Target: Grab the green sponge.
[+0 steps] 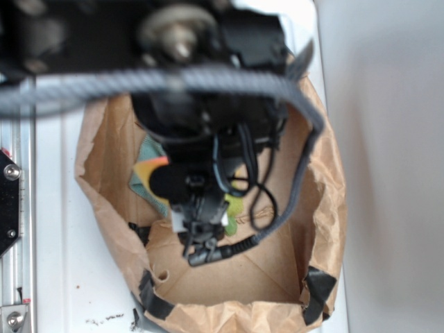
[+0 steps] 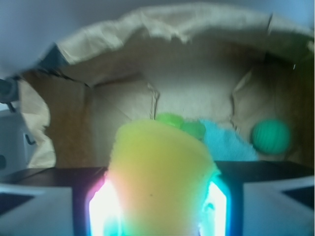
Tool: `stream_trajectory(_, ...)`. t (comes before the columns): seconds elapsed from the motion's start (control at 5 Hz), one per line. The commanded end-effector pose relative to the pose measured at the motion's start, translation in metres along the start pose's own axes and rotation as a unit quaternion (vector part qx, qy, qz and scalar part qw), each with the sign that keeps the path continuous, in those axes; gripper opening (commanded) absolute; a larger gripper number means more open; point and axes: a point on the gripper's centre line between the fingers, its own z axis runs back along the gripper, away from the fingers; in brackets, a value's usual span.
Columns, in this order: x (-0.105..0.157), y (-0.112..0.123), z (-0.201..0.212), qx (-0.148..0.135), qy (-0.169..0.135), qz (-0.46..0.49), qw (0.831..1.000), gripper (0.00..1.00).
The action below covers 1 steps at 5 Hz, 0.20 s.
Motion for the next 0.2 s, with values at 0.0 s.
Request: stream_trajectory(0.0, 0.0106, -0.0044, 0.0271, 0.04, -0.059, -0.007, 0.997, 0.0)
